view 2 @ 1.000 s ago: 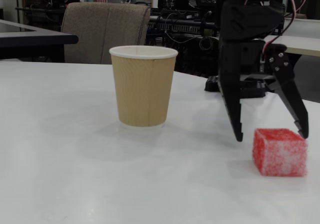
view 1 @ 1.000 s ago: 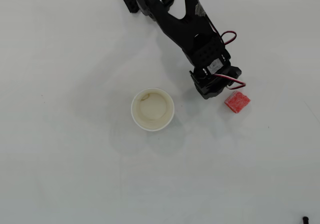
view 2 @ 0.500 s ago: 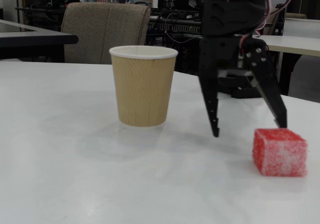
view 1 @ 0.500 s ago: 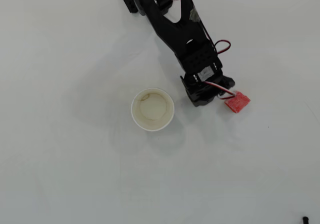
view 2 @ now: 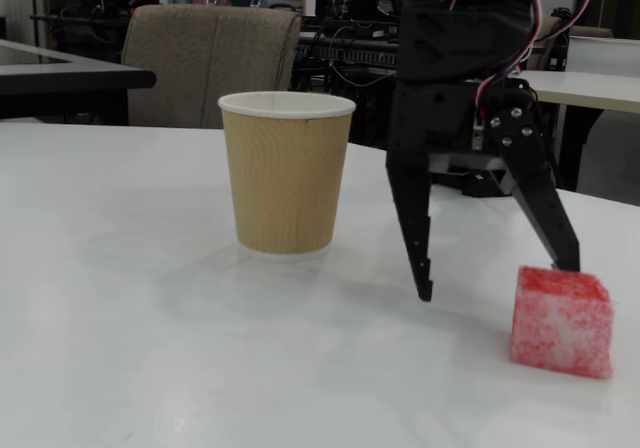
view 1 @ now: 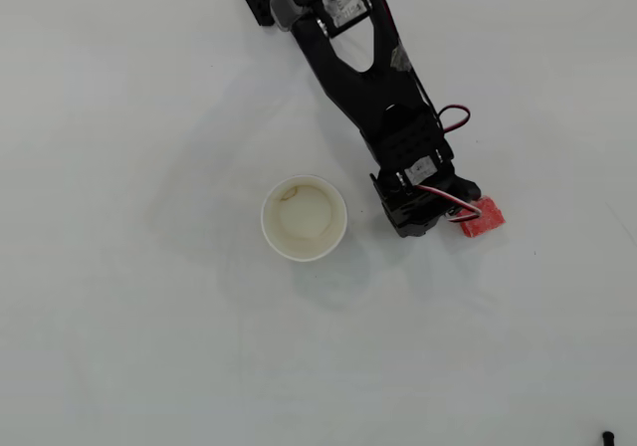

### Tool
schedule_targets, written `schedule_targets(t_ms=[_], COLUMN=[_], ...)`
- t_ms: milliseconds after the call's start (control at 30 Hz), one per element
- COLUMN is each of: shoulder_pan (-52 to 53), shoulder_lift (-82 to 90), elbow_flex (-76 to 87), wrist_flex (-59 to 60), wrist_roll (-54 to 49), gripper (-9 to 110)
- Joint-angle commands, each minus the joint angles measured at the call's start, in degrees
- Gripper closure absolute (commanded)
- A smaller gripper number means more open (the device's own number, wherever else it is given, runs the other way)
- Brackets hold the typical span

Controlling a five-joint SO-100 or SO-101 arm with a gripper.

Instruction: Grasp a red cube and put it in the cup.

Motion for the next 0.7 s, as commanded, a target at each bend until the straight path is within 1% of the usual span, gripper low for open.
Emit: schedule_targets(t_ms=[0,667], shoulder_pan=[-1.1,-4.0], shoulder_lift=[2.0,2.4], elbow_flex=[-3.4,-3.1], wrist_flex=[0.1,-1.4], wrist_roll=[0.9,0.8], gripper=[68,67])
